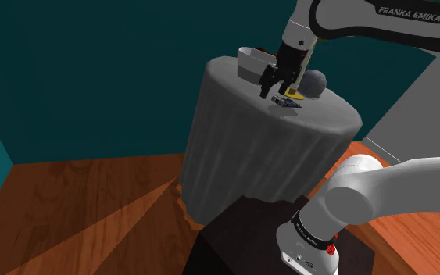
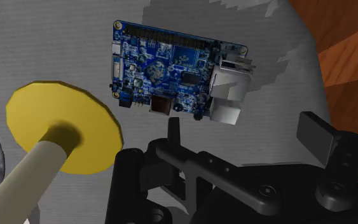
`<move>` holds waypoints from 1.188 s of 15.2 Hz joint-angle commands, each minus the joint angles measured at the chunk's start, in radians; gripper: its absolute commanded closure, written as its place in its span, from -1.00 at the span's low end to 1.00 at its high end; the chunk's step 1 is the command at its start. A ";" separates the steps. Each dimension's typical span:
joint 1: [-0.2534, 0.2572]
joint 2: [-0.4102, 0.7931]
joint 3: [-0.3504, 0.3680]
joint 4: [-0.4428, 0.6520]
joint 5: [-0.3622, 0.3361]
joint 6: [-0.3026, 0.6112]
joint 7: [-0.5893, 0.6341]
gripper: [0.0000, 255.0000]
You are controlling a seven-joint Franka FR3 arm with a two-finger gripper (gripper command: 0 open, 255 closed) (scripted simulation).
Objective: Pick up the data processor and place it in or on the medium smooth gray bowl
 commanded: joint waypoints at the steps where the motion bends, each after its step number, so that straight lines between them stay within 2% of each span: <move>1: 0.000 0.000 0.000 0.000 0.000 0.000 0.000 -1.00; 5: -0.032 0.108 -0.065 0.232 0.103 -0.285 0.040 -1.00; 6: -0.033 0.115 -0.069 0.245 0.109 -0.300 0.043 -1.00; 13: -0.035 0.075 -0.068 0.114 0.106 -0.210 0.045 -1.00; 18: -0.035 0.075 -0.068 0.114 0.106 -0.210 0.045 -1.00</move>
